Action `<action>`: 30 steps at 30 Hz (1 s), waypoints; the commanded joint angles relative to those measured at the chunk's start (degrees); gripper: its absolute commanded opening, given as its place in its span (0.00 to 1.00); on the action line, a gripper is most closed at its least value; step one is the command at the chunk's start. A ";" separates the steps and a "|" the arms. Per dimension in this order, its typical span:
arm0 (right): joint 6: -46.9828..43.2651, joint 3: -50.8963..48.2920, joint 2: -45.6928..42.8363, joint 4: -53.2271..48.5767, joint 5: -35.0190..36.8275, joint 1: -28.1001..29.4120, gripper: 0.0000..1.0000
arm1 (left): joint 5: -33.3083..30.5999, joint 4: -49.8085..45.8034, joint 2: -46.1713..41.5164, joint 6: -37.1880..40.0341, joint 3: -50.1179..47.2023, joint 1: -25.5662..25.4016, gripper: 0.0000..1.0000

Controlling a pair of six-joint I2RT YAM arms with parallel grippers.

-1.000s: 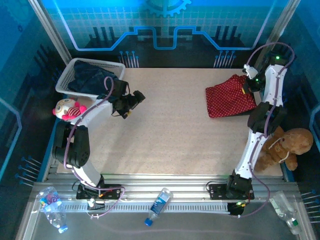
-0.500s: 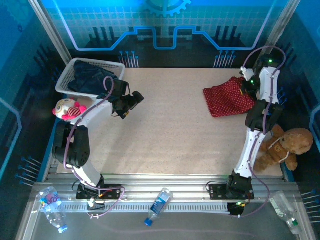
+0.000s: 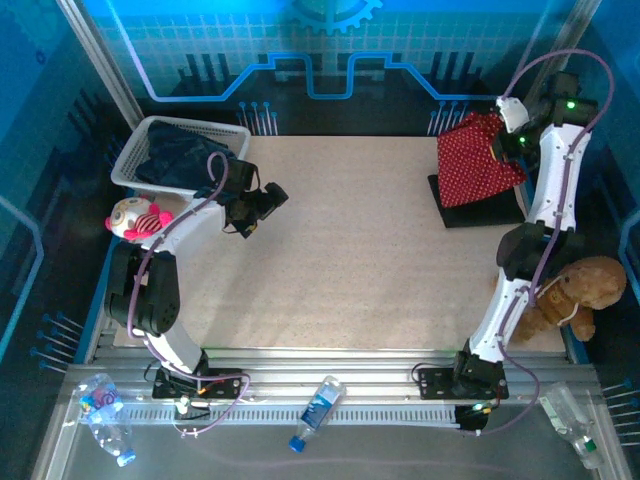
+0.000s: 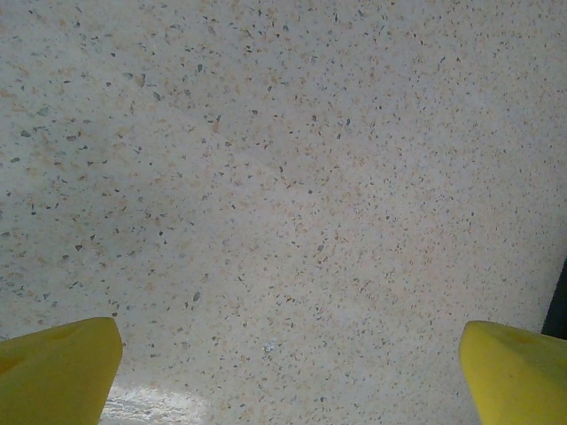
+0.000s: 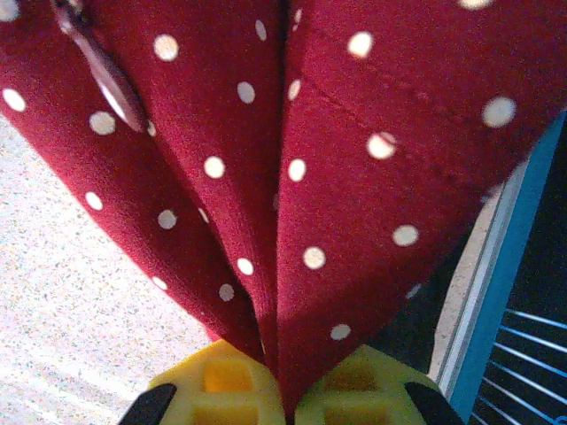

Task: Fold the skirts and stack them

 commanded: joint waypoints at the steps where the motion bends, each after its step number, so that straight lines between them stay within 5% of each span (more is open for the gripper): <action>1: -1.42 -0.81 0.33 -0.72 -1.80 -0.55 0.00 | -0.25 -1.15 -1.17 1.50 1.51 -0.38 0.99; 16: -0.67 1.32 3.86 -0.53 -7.34 -1.78 0.00 | -0.78 -2.07 -0.82 1.68 1.94 -0.38 0.99; 30: 0.92 12.94 5.27 -2.52 -16.32 6.04 0.00 | -0.74 -0.18 -1.17 1.48 0.15 -0.36 0.99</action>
